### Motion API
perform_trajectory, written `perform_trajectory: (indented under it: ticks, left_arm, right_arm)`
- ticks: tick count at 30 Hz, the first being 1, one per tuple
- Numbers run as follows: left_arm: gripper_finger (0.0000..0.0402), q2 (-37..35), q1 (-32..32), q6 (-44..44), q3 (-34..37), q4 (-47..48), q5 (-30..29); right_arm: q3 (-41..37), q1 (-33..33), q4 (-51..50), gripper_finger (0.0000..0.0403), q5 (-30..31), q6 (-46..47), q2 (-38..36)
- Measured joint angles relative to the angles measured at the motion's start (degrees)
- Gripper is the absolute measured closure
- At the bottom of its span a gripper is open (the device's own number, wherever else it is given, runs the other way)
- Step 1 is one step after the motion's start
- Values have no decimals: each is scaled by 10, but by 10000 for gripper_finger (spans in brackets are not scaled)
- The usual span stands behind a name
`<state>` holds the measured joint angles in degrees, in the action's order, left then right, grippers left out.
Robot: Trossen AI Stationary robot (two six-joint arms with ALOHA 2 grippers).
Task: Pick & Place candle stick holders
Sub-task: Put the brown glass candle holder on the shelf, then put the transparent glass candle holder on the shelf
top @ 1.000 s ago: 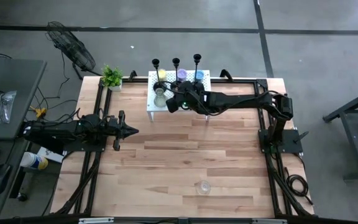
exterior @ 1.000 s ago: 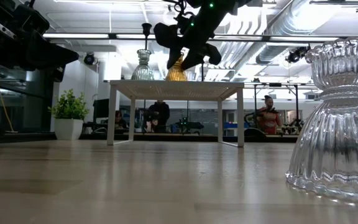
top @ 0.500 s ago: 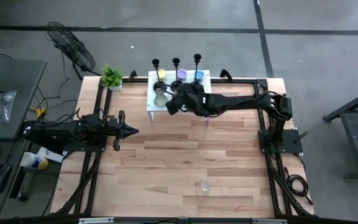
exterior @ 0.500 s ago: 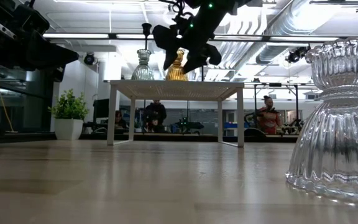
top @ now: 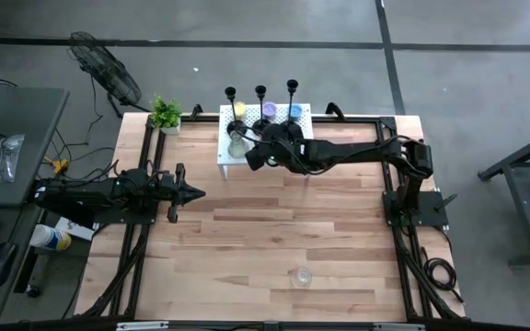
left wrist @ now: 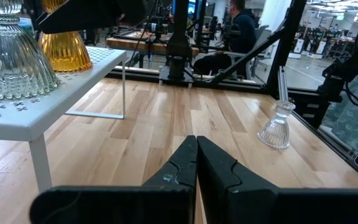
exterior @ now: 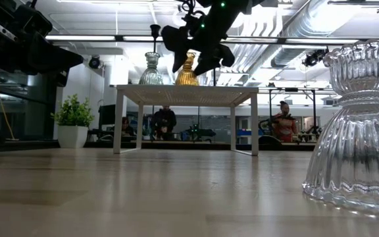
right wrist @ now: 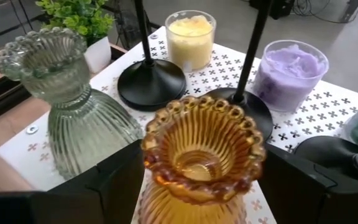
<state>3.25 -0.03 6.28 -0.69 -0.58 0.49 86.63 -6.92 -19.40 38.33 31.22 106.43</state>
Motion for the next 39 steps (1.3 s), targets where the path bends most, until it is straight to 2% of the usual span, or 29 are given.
perform_trajectory:
  ticks: [23, 39]
  left_arm:
    - [402, 0, 0, 0, 0, 0, 0]
    - [402, 0, 0, 0, 0, 0, 0]
  right_arm:
    - [1, 43, -55, 124, 3, 4, -21]
    - [1, 140, -205, 124, -20, 42, -87]
